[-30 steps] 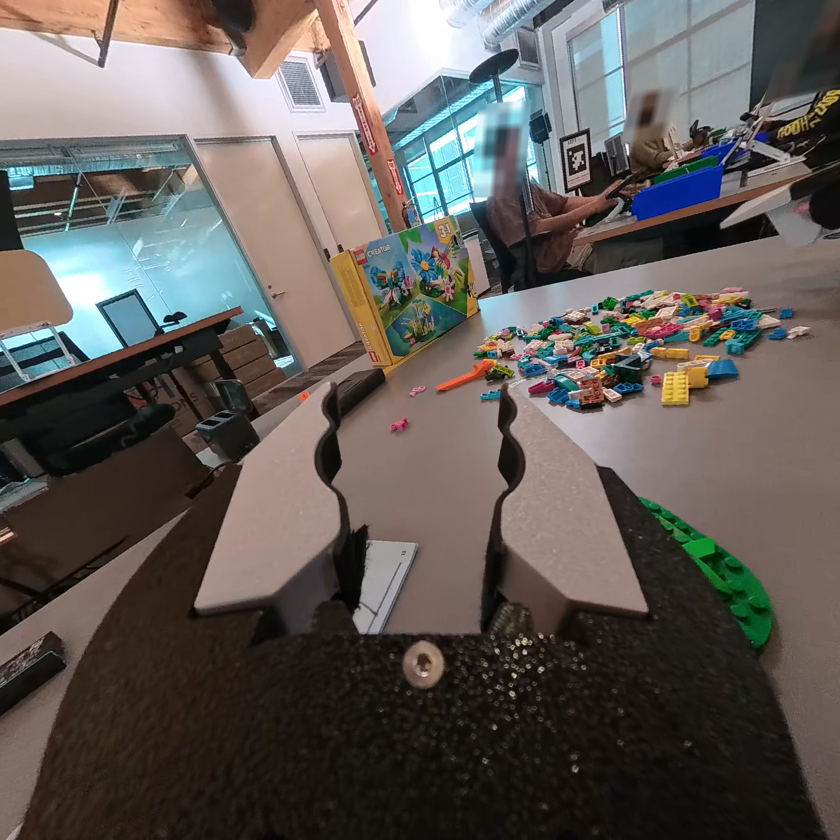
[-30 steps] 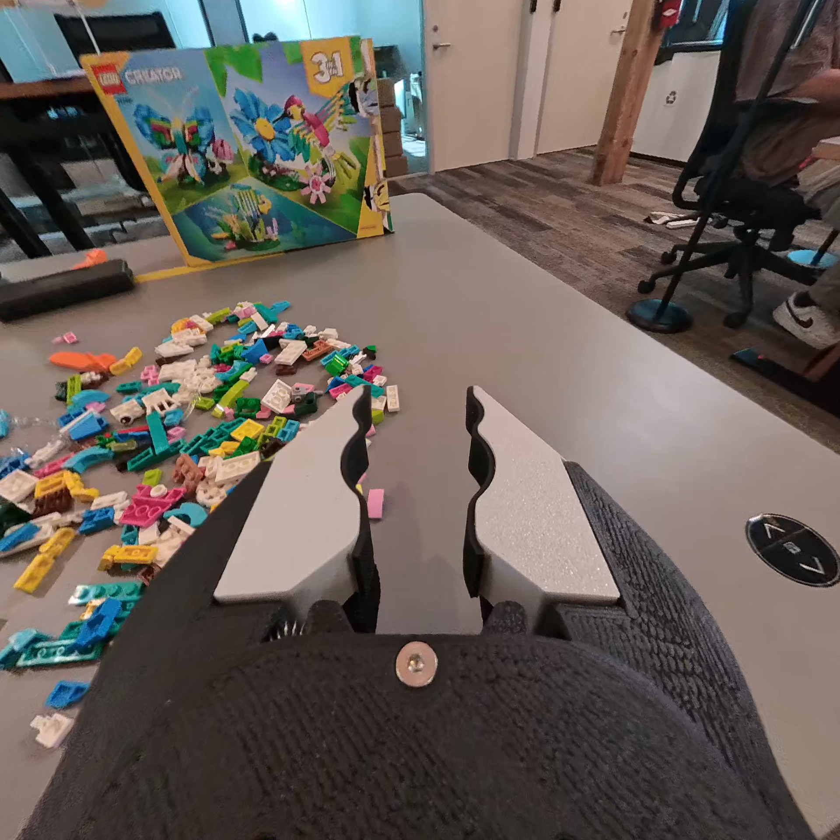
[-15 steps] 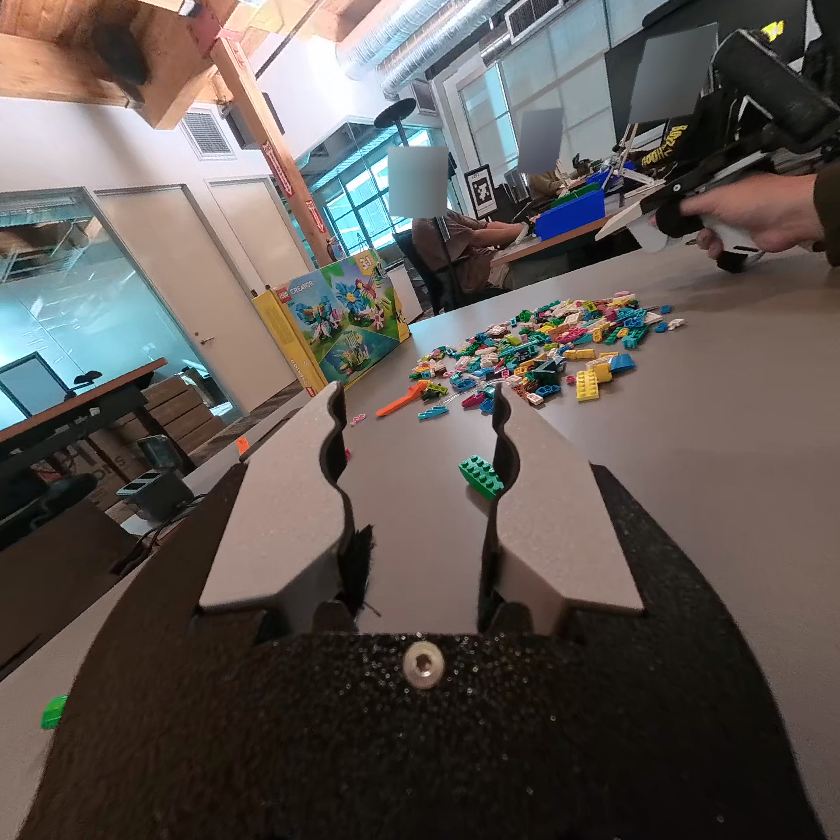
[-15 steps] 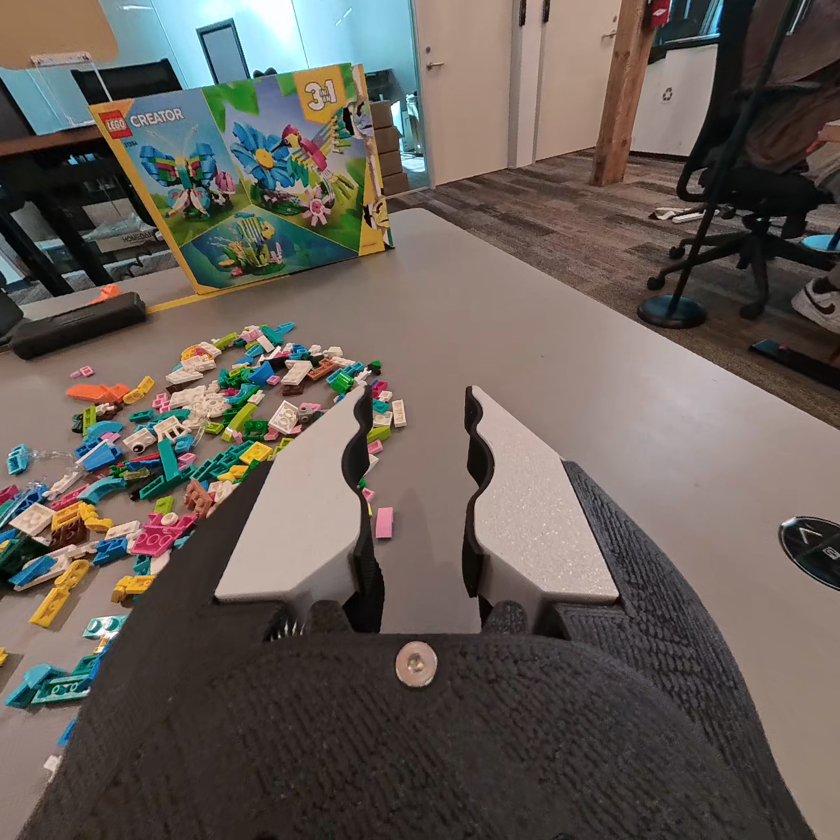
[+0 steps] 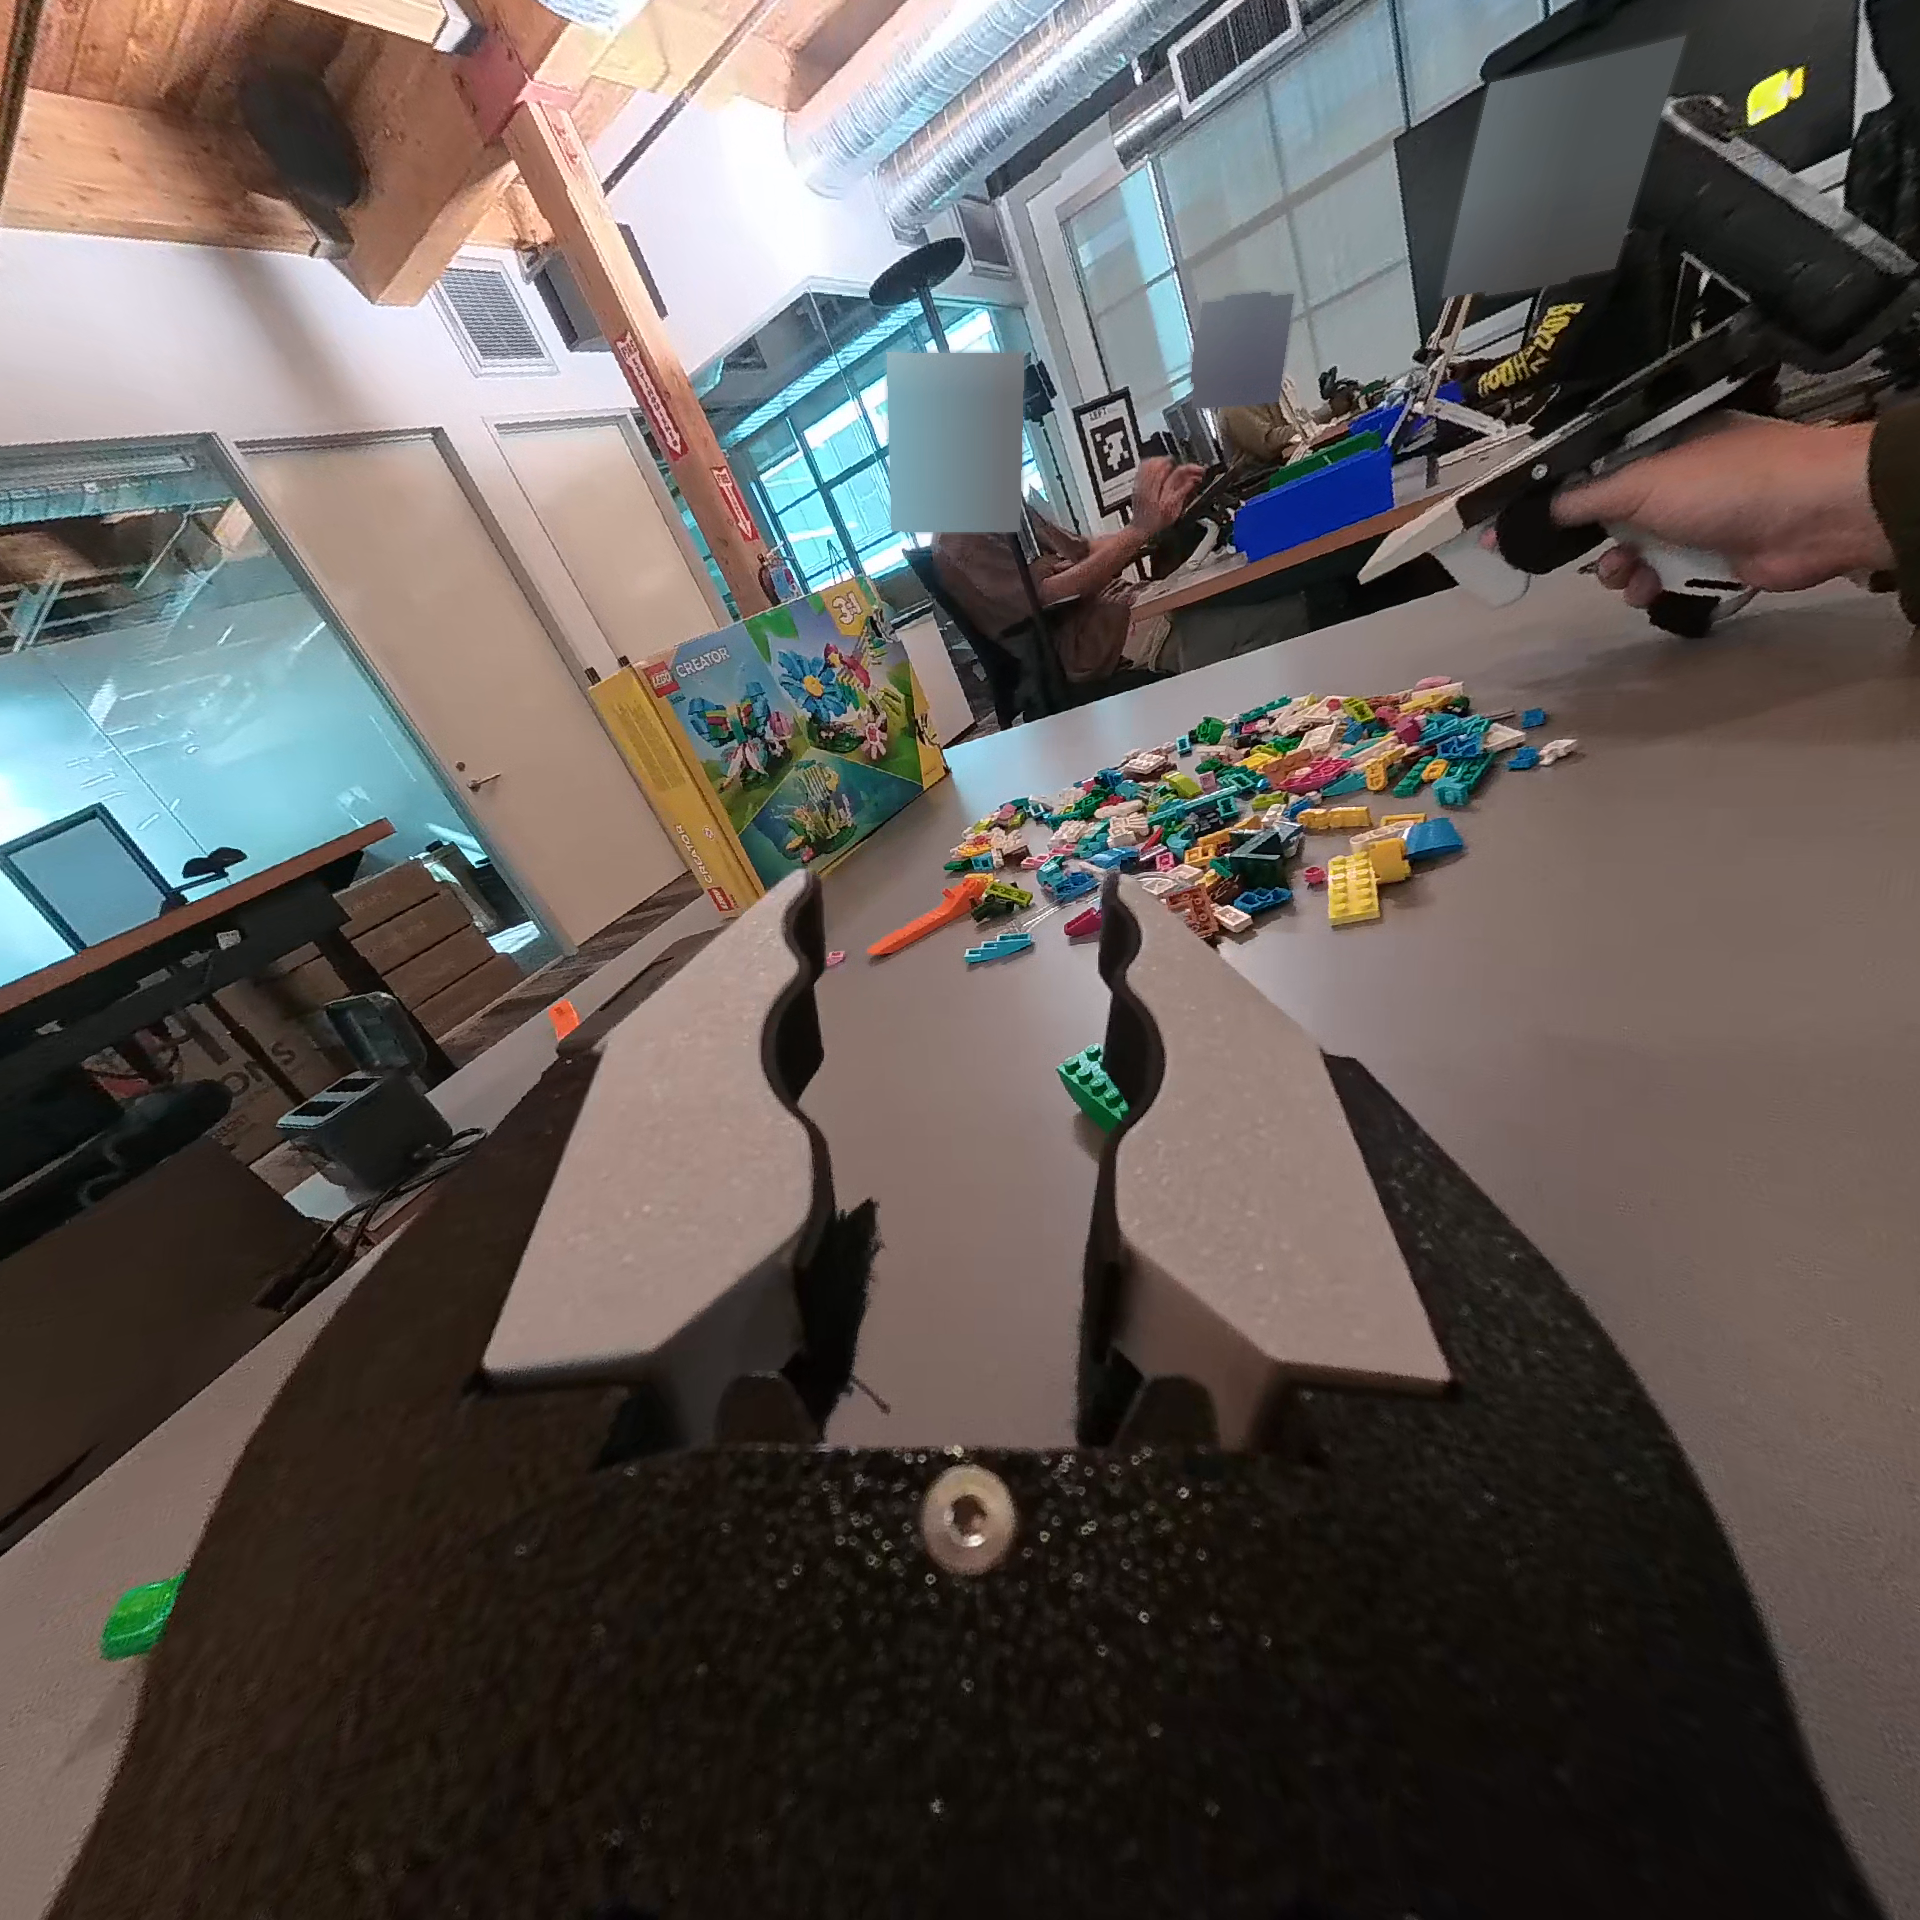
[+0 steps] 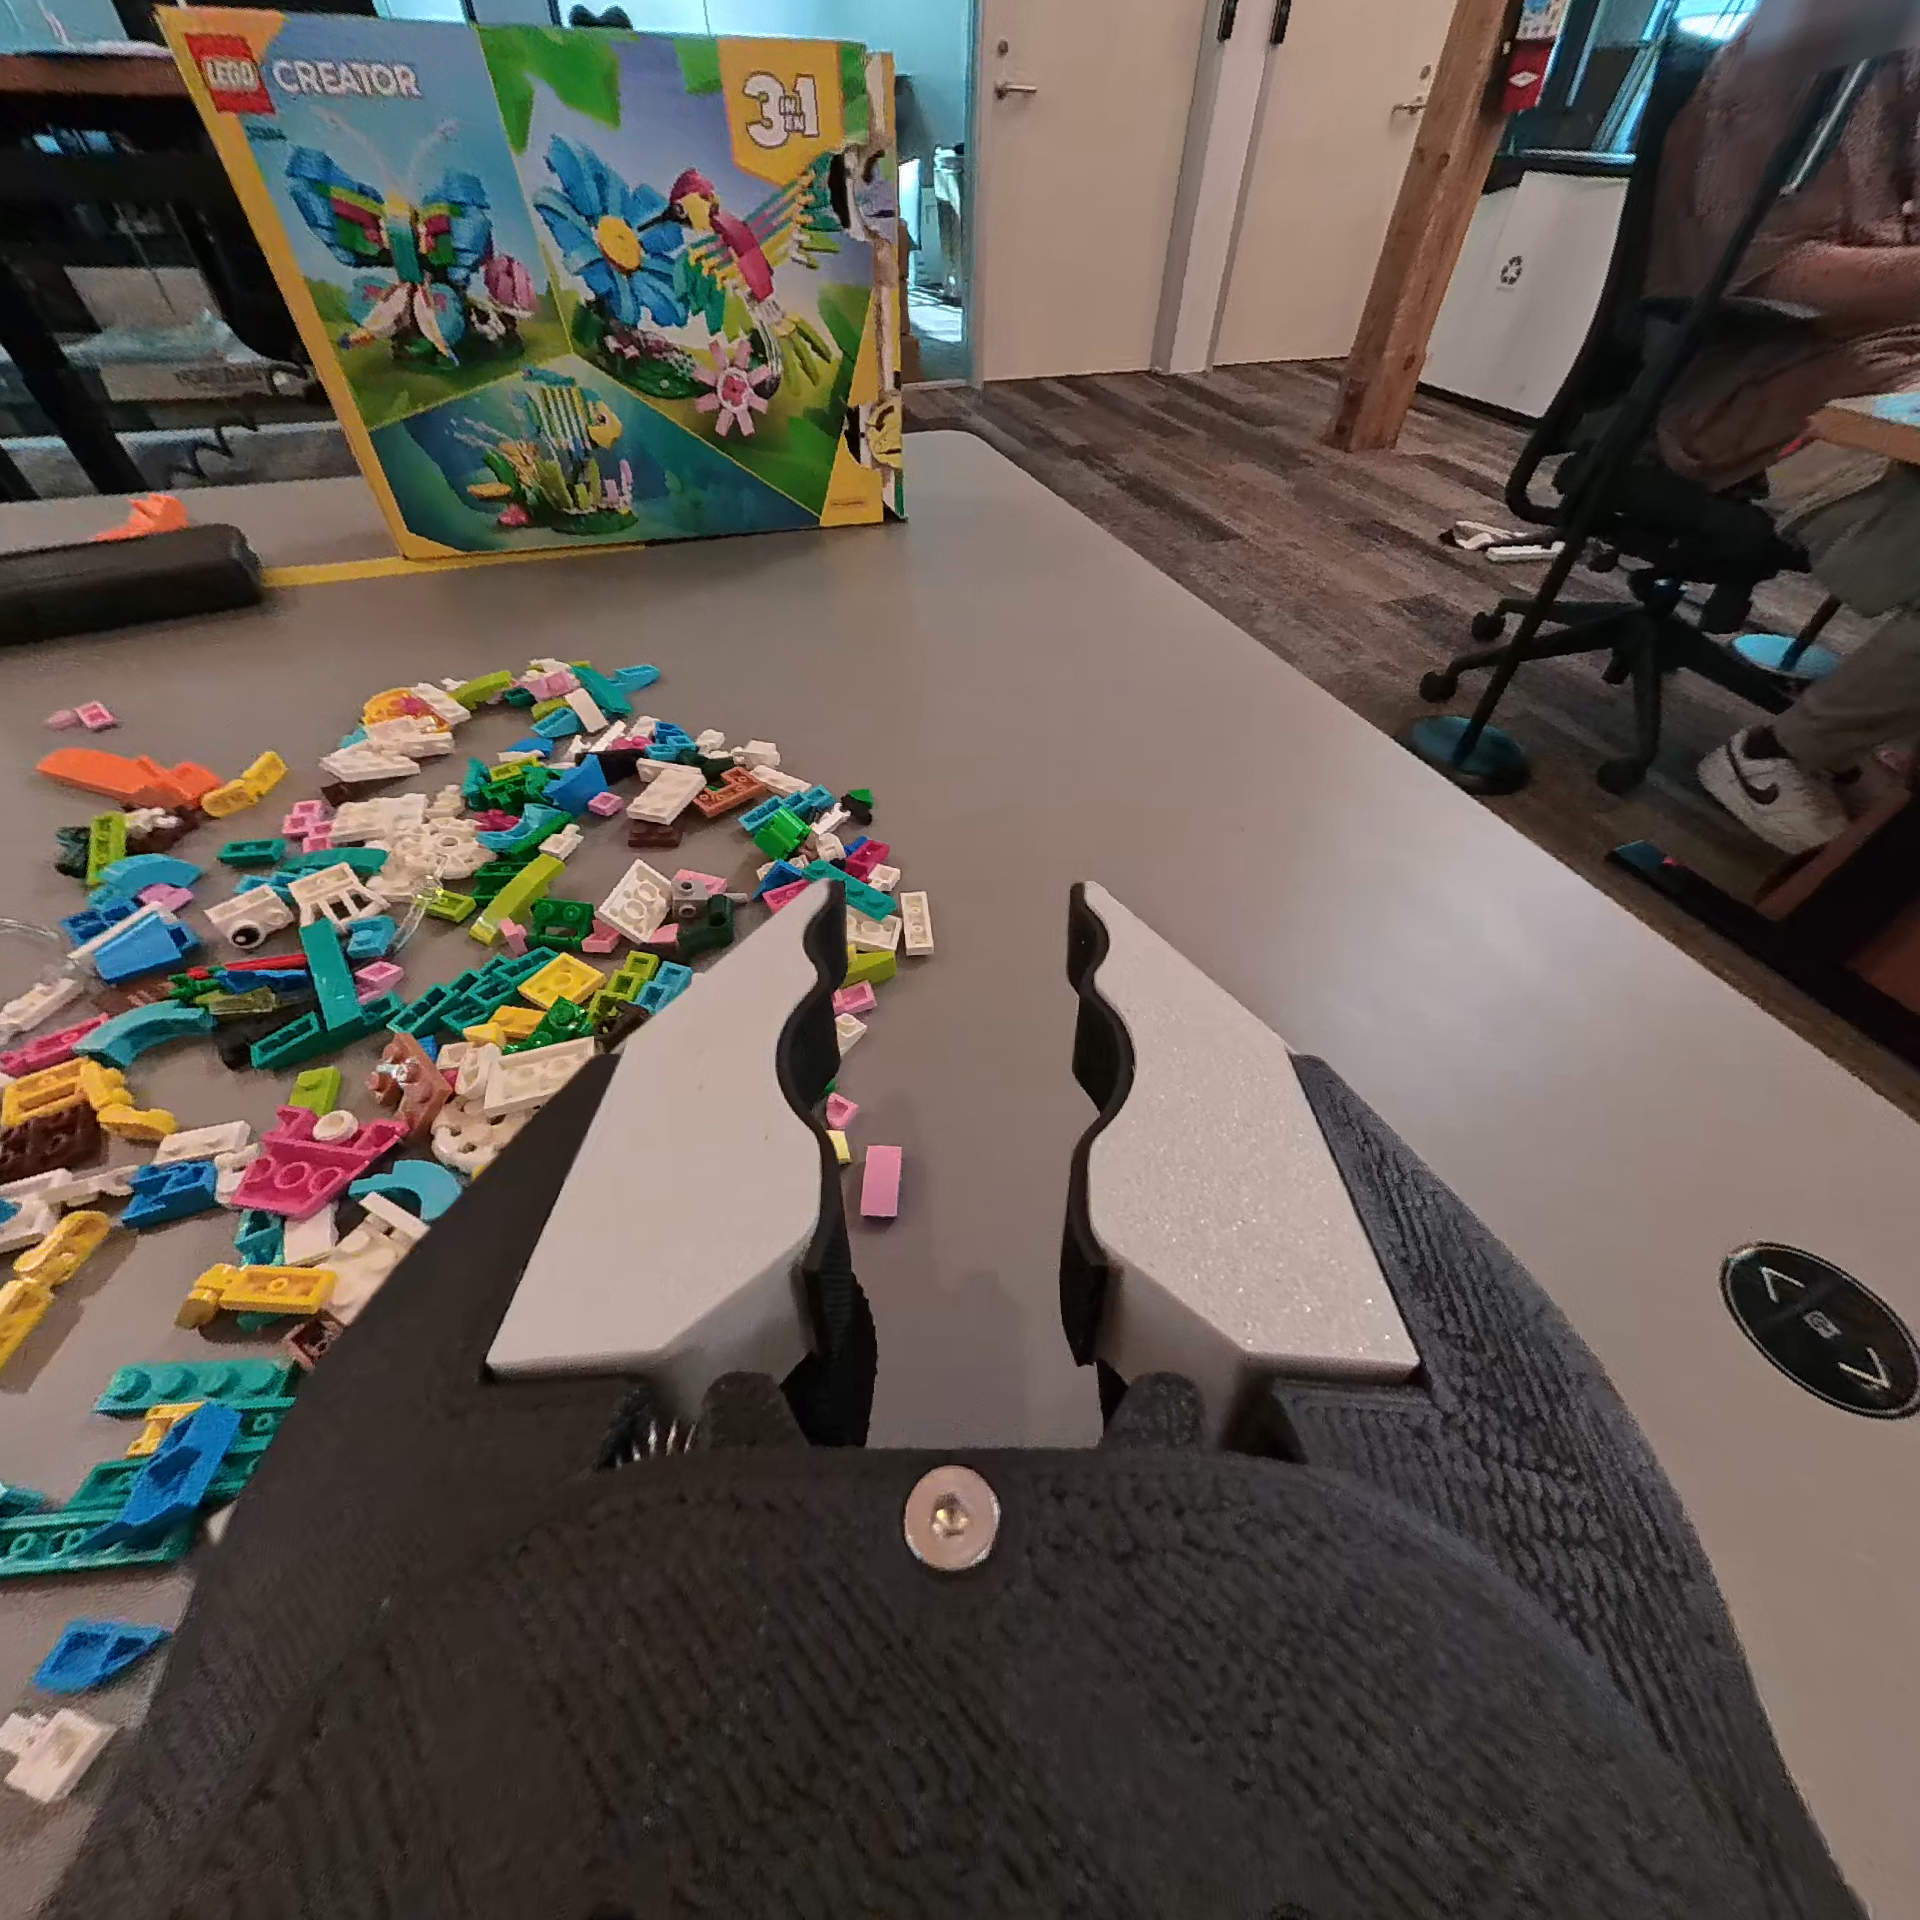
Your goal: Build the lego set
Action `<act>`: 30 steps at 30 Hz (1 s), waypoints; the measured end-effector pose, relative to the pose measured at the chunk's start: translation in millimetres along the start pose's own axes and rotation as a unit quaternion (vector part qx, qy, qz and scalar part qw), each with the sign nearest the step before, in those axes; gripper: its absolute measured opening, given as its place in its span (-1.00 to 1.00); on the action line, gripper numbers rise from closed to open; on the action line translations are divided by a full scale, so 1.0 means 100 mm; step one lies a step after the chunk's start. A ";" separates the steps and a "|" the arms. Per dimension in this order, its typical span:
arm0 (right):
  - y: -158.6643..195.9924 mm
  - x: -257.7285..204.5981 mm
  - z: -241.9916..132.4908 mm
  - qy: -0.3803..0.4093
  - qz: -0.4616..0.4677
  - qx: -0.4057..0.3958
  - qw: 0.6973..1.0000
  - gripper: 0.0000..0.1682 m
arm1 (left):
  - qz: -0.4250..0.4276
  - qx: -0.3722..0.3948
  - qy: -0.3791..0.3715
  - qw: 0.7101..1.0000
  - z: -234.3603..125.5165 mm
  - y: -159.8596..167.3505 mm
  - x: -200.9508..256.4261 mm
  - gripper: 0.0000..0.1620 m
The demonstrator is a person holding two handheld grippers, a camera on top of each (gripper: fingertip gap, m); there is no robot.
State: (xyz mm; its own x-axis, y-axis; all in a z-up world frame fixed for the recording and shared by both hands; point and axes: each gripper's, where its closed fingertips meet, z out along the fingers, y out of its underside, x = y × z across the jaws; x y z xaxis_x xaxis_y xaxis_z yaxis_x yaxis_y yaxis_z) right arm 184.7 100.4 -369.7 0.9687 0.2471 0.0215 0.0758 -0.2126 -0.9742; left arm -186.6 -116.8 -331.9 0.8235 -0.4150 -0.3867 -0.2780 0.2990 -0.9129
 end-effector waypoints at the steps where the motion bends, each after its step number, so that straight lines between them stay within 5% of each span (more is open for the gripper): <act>1: 0.00 -0.01 0.00 0.001 -0.006 -0.001 1.000 -0.50 | 0.001 0.000 0.000 1.000 0.00 0.00 0.00 -0.38; 8: -0.03 -0.08 -0.02 -0.019 -0.056 0.011 0.998 -0.43 | 0.003 -0.001 0.002 1.000 0.00 0.00 0.01 -0.39; 13: -0.17 -0.27 -0.21 -0.117 -0.094 0.042 0.988 -0.50 | 0.003 0.000 0.002 1.000 0.00 0.00 0.01 -0.40; 19: 0.32 -0.55 -0.42 -0.276 -0.137 -0.101 0.946 -0.73 | 0.002 0.001 0.002 1.000 0.00 0.00 0.01 -0.41; 30: 0.56 -0.68 -0.34 -0.281 -0.159 -0.151 0.934 -0.81 | 0.007 0.000 0.003 1.000 0.01 0.00 0.02 -0.39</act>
State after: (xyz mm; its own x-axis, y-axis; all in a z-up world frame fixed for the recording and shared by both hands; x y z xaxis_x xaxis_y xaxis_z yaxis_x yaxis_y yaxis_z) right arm 131.4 39.5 -418.4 0.6152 0.7826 0.0956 0.4843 -0.2794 -0.8290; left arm -185.1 -116.8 -332.7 0.8160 -0.4164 -0.4011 -0.2900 0.3053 -0.9070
